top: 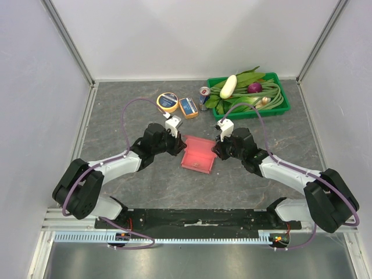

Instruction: Fold the paper box

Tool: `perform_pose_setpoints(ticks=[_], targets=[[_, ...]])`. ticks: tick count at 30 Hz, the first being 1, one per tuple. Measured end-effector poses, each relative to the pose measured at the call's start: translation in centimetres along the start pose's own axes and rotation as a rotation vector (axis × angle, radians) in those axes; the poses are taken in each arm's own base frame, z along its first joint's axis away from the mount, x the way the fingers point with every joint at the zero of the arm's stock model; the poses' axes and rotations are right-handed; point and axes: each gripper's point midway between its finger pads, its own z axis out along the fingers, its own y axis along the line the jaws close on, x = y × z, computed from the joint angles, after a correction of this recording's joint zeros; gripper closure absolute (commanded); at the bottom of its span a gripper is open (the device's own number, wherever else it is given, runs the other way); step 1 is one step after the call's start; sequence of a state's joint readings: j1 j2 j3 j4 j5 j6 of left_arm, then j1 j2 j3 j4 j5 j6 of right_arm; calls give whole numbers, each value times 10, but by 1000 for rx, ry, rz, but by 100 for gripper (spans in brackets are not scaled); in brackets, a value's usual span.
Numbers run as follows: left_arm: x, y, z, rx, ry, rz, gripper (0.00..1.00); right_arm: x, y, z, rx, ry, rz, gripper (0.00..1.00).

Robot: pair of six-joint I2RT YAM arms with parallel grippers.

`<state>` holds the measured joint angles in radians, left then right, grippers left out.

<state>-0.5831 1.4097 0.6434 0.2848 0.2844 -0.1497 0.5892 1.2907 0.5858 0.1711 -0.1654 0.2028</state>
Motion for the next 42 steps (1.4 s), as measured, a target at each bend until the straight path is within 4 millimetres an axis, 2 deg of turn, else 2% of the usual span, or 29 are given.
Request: perform_pose_setpoints(ticks=[3, 6, 10, 14, 19, 26, 34, 39, 42], targets=[[-1, 2, 3, -23, 3, 3, 81, 0, 0, 0, -2, 1, 0, 86], [-2, 7, 6, -63, 4, 7, 89, 0, 1, 0, -3, 0, 2, 86], [-5, 13, 9, -127, 3, 15, 94, 0, 1, 0, -2, -1, 14, 75], [-3, 14, 10, -173, 6, 29, 97, 0, -3, 0, 24, -1, 25, 74], [-3, 14, 10, -203, 5, 49, 98, 0, -11, -3, 71, -2, 26, 85], [-3, 18, 6, -229, -4, 57, 98, -1, -9, -3, 63, -2, 25, 100], [-8, 22, -2, -315, -47, 4, 98, -8, -6, 5, 115, -18, 59, 100], [-14, 27, -6, -430, -106, -86, 98, -26, -3, 15, 274, -59, 80, 100], [-15, 27, -8, -476, -136, -136, 98, -27, -7, 17, 387, -82, 90, 100]])
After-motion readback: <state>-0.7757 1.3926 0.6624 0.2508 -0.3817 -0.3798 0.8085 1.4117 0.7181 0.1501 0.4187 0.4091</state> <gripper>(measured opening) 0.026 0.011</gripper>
